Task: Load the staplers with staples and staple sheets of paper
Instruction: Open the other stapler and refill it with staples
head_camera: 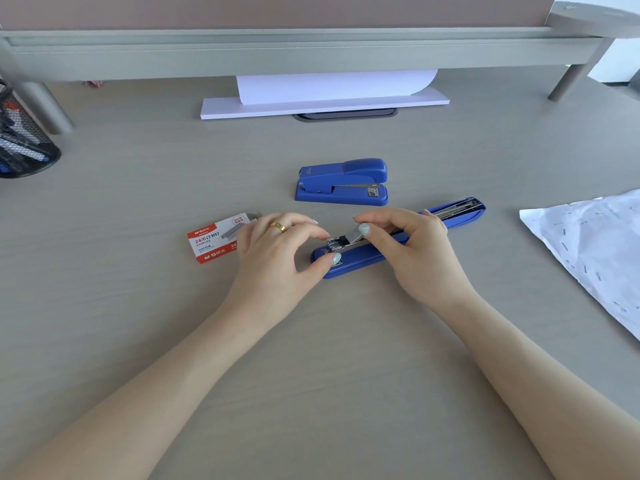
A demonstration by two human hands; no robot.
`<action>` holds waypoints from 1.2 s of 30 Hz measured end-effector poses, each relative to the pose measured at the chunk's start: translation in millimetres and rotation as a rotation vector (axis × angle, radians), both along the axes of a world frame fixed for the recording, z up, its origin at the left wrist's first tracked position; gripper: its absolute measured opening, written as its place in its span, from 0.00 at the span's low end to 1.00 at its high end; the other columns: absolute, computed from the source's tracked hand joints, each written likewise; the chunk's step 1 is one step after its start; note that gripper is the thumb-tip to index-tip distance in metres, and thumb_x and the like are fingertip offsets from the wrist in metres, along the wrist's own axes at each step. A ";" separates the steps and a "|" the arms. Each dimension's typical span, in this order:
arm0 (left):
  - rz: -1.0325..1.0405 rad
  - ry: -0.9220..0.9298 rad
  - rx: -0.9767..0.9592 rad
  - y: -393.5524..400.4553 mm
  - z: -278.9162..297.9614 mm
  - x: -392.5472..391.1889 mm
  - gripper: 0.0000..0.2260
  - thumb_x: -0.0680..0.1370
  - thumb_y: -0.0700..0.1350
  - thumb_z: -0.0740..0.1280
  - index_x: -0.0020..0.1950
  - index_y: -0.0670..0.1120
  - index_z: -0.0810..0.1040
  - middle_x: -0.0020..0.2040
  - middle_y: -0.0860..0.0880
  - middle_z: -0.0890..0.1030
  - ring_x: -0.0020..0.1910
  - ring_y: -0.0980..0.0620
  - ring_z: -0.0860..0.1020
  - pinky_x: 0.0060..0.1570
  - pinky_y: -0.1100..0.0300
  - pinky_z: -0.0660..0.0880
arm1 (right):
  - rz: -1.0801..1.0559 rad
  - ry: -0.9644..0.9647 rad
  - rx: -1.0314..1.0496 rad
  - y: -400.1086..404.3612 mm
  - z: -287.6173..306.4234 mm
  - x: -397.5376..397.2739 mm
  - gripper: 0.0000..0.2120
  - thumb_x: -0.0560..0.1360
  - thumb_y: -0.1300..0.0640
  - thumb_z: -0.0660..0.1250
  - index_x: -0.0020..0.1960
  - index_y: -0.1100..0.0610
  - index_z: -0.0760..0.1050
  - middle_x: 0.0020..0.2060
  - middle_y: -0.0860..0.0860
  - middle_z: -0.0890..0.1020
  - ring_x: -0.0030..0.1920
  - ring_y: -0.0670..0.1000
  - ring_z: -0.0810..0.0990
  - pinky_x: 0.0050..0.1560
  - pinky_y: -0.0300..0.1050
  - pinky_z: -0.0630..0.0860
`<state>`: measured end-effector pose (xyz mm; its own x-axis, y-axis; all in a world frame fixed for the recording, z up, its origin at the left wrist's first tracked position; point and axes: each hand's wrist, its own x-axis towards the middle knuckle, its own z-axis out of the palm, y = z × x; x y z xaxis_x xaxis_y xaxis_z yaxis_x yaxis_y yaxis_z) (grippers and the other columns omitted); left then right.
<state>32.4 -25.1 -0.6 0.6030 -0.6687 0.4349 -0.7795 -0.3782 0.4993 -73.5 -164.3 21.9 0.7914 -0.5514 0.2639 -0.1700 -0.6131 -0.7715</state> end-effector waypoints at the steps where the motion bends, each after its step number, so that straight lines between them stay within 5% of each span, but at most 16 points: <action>1: -0.003 0.003 -0.001 -0.1 0.4 -0.3 0.17 0.68 0.60 0.58 0.47 0.53 0.79 0.51 0.56 0.78 0.54 0.58 0.66 0.52 0.64 0.53 | -0.002 0.001 0.006 -0.1 -0.1 -0.1 0.07 0.76 0.54 0.65 0.45 0.42 0.76 0.39 0.35 0.79 0.42 0.34 0.76 0.72 0.49 0.48; 4: -0.011 0.003 -0.001 -0.7 1.7 -0.5 0.17 0.68 0.60 0.58 0.47 0.53 0.79 0.51 0.56 0.78 0.53 0.58 0.66 0.51 0.65 0.53 | 0.001 -0.011 0.037 -1.8 -1.1 0.3 0.07 0.75 0.54 0.65 0.44 0.41 0.76 0.39 0.37 0.80 0.41 0.35 0.76 0.72 0.55 0.53; 9: -0.016 0.004 0.008 -0.4 1.4 -0.9 0.18 0.68 0.60 0.57 0.48 0.52 0.79 0.50 0.56 0.77 0.53 0.58 0.67 0.51 0.64 0.53 | 0.016 0.035 -0.025 -2.3 -3.5 -0.2 0.06 0.75 0.54 0.65 0.44 0.42 0.76 0.39 0.37 0.79 0.46 0.36 0.75 0.71 0.46 0.47; 16: -0.025 -0.009 0.019 0.6 1.6 -1.3 0.18 0.68 0.59 0.57 0.49 0.52 0.78 0.51 0.56 0.78 0.54 0.58 0.67 0.52 0.64 0.54 | 0.030 0.043 -0.147 -0.8 -6.7 0.4 0.06 0.75 0.53 0.65 0.47 0.44 0.80 0.40 0.44 0.79 0.46 0.43 0.74 0.70 0.50 0.48; 19: -0.036 -0.032 0.024 1.3 2.7 -1.1 0.17 0.69 0.58 0.58 0.52 0.52 0.77 0.51 0.55 0.78 0.54 0.58 0.67 0.52 0.65 0.54 | 0.040 -0.021 -0.136 -3.4 -7.1 0.0 0.09 0.75 0.56 0.61 0.48 0.48 0.80 0.39 0.42 0.77 0.42 0.41 0.74 0.67 0.57 0.58; 22: -0.038 -0.027 0.025 2.0 3.7 -1.2 0.14 0.71 0.53 0.62 0.53 0.51 0.77 0.52 0.55 0.78 0.54 0.57 0.67 0.52 0.65 0.55 | 0.006 -0.098 -0.108 -8.8 -3.8 -0.4 0.12 0.70 0.62 0.58 0.41 0.53 0.80 0.37 0.40 0.77 0.39 0.42 0.75 0.55 0.58 0.71; 25: -0.036 -0.023 0.019 2.4 3.5 -1.6 0.11 0.70 0.50 0.64 0.52 0.51 0.78 0.51 0.55 0.78 0.54 0.56 0.68 0.52 0.65 0.55 | -0.028 -0.064 -0.181 -10.5 -4.2 -0.2 0.14 0.68 0.62 0.56 0.36 0.51 0.80 0.37 0.41 0.76 0.40 0.44 0.74 0.57 0.59 0.68; 30: -0.040 -0.016 0.026 1.6 2.9 -1.1 0.10 0.70 0.49 0.65 0.49 0.50 0.79 0.50 0.54 0.79 0.53 0.56 0.69 0.50 0.64 0.56 | 0.009 0.018 -0.246 -5.7 -7.0 -0.5 0.16 0.68 0.60 0.56 0.41 0.48 0.81 0.40 0.41 0.73 0.45 0.45 0.71 0.61 0.45 0.55; 36: -0.037 -0.015 0.037 2.3 4.1 -1.2 0.09 0.70 0.49 0.65 0.48 0.50 0.79 0.50 0.55 0.79 0.52 0.55 0.70 0.50 0.65 0.56 | -0.071 -0.138 -0.108 -29.8 -1.0 -4.4 0.19 0.66 0.62 0.56 0.45 0.46 0.80 0.43 0.37 0.74 0.48 0.41 0.74 0.59 0.59 0.69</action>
